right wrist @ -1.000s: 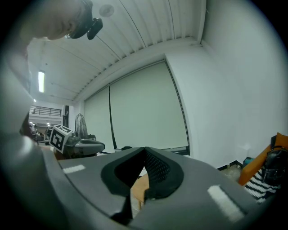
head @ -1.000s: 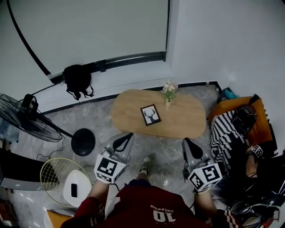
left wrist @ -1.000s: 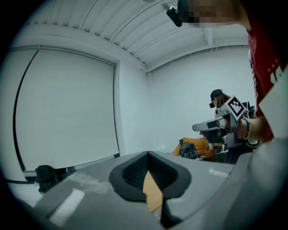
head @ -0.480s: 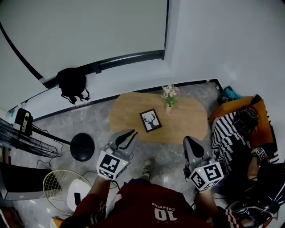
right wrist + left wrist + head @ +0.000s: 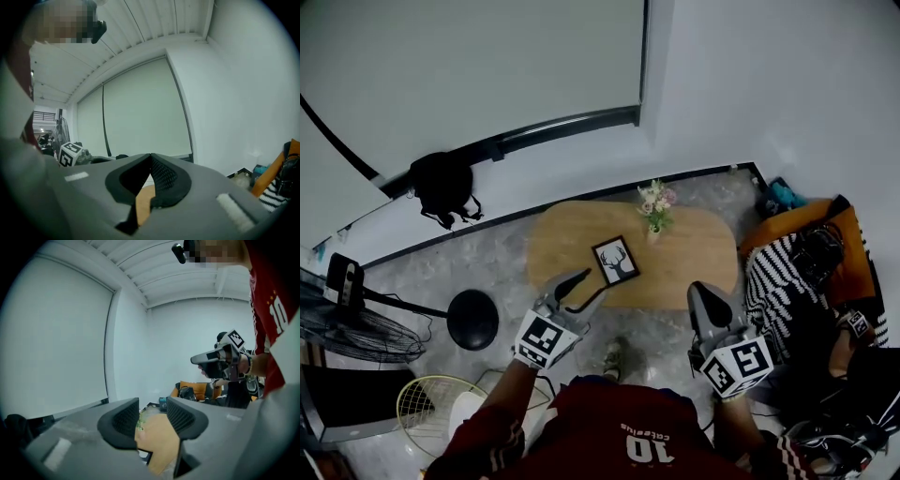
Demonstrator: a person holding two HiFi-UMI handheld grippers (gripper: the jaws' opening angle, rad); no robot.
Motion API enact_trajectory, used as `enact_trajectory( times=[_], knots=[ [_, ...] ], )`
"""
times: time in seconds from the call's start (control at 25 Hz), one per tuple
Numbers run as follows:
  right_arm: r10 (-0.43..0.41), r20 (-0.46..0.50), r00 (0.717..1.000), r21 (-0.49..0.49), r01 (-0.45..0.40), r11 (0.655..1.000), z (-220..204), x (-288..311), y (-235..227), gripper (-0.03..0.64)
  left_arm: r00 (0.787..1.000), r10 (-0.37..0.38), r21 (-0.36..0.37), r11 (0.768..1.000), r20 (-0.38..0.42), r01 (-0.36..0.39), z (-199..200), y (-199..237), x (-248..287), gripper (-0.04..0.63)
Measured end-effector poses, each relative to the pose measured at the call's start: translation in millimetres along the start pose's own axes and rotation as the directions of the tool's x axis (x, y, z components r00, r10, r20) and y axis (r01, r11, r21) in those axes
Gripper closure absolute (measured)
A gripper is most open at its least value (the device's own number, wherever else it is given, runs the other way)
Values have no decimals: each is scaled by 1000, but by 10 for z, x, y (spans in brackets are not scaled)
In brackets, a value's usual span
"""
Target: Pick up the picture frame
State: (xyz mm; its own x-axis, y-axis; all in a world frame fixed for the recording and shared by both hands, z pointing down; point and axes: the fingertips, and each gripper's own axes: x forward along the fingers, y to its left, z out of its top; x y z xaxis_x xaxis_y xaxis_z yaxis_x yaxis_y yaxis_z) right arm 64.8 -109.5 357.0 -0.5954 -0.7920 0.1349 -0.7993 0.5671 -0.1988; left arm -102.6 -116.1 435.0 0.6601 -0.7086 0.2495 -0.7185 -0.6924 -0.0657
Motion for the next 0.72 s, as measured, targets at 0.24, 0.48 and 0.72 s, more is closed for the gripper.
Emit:
enact_trajectory(
  times=[0.24, 0.48, 0.72],
  knots=[
    [-46, -1, 999, 18, 46, 999, -52, 247, -177, 614, 994, -83, -160, 985, -72, 71, -542, 231, 388, 419],
    [-114, -30, 993, 32, 115, 993, -275, 427, -466, 614, 986, -109, -134, 987, -128, 92, -1117, 387, 779, 419],
    [-155, -92, 984, 48, 160, 986, -596, 540, -656, 614, 980, -127, -97, 989, -153, 113, -1584, 456, 1165, 419]
  ],
)
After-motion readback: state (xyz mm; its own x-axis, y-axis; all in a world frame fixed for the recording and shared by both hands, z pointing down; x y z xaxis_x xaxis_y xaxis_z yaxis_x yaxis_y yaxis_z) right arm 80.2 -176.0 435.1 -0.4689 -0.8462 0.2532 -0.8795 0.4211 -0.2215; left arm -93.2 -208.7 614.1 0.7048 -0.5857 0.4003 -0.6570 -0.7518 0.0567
